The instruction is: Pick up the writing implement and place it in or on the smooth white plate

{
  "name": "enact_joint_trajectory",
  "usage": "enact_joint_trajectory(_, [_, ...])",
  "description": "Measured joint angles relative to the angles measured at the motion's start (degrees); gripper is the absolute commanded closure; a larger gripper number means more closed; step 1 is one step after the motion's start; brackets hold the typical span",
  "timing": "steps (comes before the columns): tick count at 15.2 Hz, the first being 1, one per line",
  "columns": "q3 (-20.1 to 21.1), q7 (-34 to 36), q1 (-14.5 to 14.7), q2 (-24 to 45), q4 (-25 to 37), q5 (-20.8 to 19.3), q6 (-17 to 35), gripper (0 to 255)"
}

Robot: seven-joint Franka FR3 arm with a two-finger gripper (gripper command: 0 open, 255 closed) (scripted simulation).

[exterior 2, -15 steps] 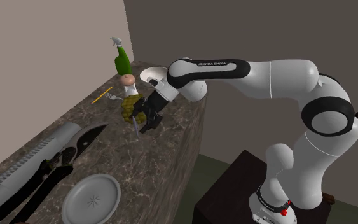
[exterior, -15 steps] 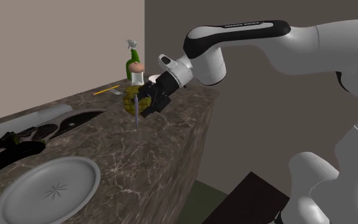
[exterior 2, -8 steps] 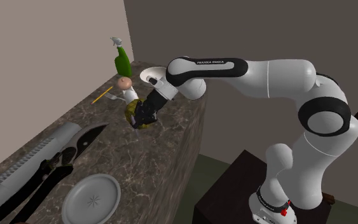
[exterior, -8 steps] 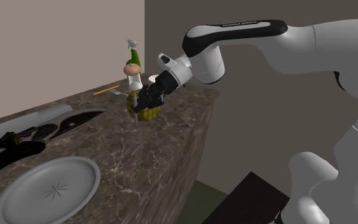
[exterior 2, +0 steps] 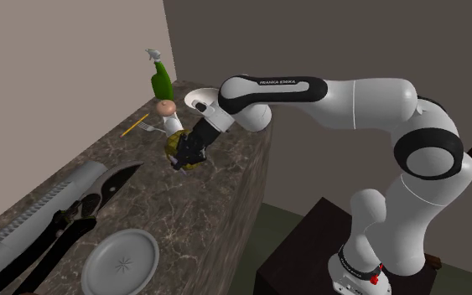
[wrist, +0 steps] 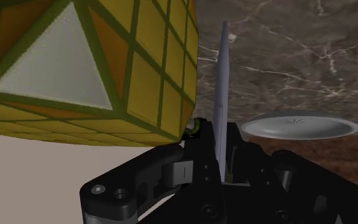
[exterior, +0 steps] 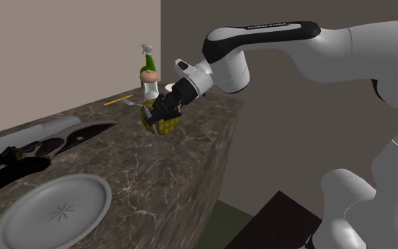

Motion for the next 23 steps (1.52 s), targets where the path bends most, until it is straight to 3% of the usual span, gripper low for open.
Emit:
enact_joint_trajectory(6, [0.62, 3.95, -0.36, -0.72, 1.06, -4.27, -1.47, 255])
enact_joint_trajectory(16, [0.91, 9.69, -0.72, -1.37, 6.57, -7.74, -5.42, 255])
enact_joint_trajectory(23, [6.78, 15.3, 2.85, -1.59, 4.69, -8.29, 2.48, 255])
